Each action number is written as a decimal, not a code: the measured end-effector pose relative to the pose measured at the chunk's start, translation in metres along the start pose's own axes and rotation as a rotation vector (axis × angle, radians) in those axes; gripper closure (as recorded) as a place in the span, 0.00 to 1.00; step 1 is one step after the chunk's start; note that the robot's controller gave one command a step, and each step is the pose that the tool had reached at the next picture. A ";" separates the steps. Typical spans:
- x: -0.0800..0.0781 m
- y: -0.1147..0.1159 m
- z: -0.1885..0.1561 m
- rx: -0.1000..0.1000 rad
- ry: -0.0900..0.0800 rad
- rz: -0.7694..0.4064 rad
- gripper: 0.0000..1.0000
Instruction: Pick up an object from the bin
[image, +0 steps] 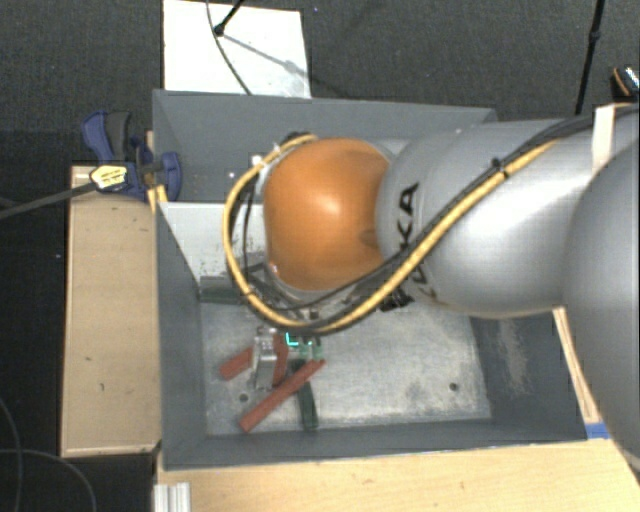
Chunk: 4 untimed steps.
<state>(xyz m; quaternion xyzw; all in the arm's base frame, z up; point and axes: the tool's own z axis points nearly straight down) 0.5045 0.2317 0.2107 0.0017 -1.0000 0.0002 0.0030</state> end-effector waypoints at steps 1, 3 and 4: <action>-0.048 -0.042 0.097 0.002 -0.003 0.081 0.00; -0.054 -0.036 0.140 -0.001 -0.005 -0.011 1.00; -0.061 -0.035 0.002 -0.004 -0.017 -0.070 1.00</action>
Offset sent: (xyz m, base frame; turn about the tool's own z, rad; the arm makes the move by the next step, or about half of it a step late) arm 0.0473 -0.0388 -0.0929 0.0754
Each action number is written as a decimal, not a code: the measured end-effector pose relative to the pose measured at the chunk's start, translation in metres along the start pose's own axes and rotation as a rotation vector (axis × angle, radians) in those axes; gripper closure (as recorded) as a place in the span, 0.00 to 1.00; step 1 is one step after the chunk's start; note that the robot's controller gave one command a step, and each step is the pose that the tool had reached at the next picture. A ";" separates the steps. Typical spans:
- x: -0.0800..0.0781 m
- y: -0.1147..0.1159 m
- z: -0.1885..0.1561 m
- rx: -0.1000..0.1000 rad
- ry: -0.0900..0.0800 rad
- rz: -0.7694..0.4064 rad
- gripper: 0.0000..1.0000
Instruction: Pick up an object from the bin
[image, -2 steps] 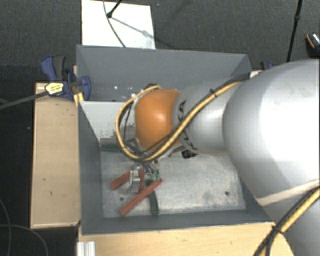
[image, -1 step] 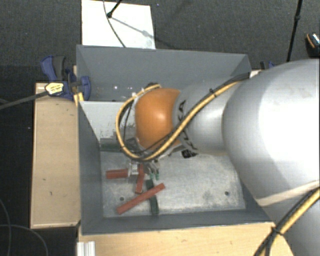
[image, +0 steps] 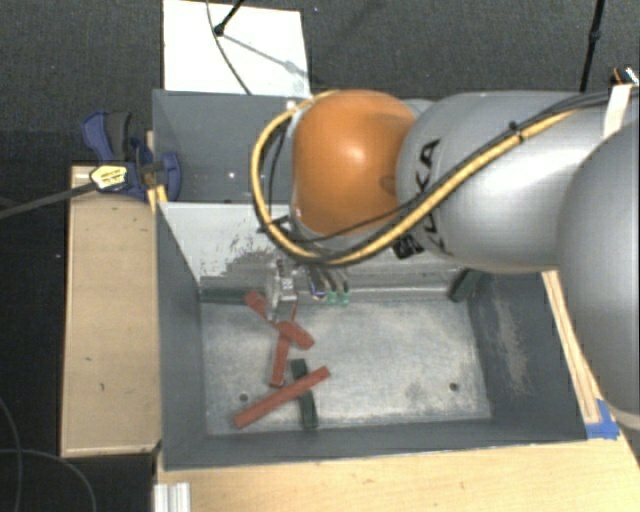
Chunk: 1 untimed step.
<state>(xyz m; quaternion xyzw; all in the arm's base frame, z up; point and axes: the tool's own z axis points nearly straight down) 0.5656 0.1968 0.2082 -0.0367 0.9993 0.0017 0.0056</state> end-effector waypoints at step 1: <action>0.002 0.000 0.005 0.002 0.009 0.004 0.00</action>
Offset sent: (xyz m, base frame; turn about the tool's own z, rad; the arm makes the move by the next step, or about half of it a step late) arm 0.0000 0.0000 0.0000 0.0000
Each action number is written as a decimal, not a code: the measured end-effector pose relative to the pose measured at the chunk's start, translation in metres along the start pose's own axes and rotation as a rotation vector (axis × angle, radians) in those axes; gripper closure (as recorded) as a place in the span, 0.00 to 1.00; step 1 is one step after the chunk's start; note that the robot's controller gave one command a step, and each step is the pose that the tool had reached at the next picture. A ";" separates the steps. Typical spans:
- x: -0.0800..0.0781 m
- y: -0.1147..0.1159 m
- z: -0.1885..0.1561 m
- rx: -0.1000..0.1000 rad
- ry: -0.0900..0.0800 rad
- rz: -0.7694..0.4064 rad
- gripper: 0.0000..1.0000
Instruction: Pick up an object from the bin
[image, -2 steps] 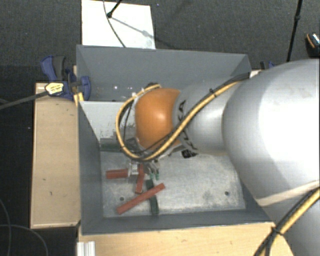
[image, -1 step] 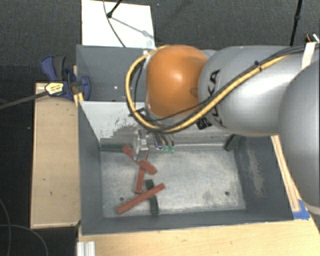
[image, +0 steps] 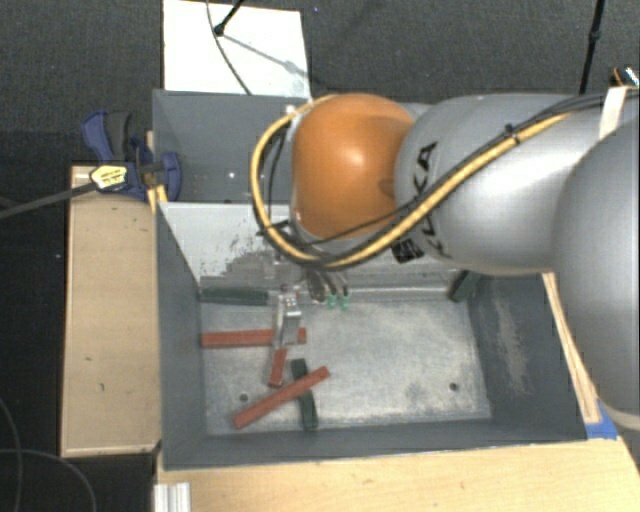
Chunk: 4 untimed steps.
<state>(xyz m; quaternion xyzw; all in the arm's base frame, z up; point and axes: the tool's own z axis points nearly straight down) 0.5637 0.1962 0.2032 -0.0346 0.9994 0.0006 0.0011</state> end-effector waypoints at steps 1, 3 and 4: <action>0.032 -0.009 0.133 -0.002 0.005 -0.110 0.00; 0.031 -0.011 0.132 -0.001 -0.004 -0.100 0.00; 0.031 -0.011 0.133 -0.001 -0.002 -0.096 1.00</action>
Offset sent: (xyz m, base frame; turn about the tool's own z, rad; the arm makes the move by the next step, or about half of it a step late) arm -0.0310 -0.0131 -0.1332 -0.1118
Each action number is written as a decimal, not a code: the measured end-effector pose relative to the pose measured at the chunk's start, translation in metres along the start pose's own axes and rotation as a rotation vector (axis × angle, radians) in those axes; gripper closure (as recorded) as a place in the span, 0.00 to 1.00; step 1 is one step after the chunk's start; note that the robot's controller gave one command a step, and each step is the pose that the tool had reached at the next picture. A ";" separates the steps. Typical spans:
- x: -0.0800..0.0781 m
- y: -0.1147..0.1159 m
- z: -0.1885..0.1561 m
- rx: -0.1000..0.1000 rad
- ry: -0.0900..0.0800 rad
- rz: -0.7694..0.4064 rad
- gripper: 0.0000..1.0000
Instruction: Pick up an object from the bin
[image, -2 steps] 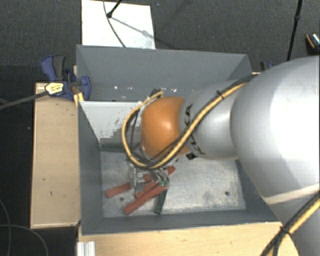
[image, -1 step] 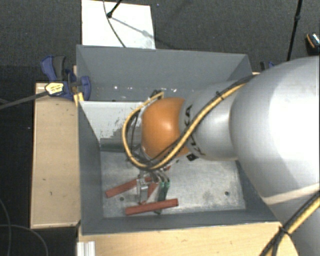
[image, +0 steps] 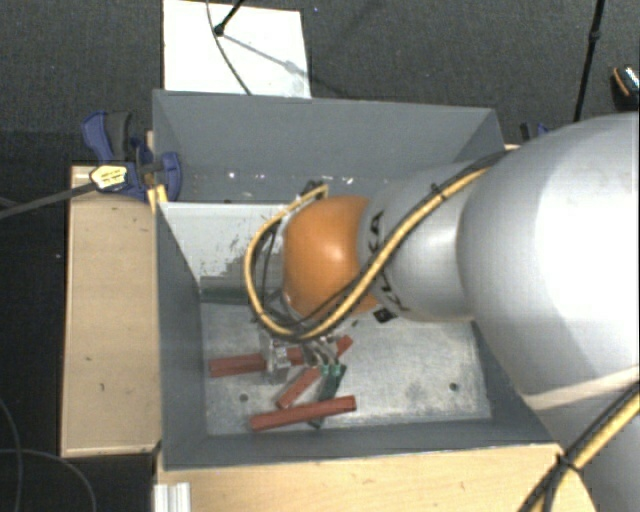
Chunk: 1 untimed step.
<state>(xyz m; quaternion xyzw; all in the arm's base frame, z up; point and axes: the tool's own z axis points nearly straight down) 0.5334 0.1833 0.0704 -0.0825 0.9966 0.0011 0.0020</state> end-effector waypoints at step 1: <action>-0.001 0.011 -0.198 0.000 -0.007 -0.033 1.00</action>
Offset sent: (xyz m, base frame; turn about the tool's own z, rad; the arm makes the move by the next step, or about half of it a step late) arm -0.0033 0.0098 0.1929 -0.0472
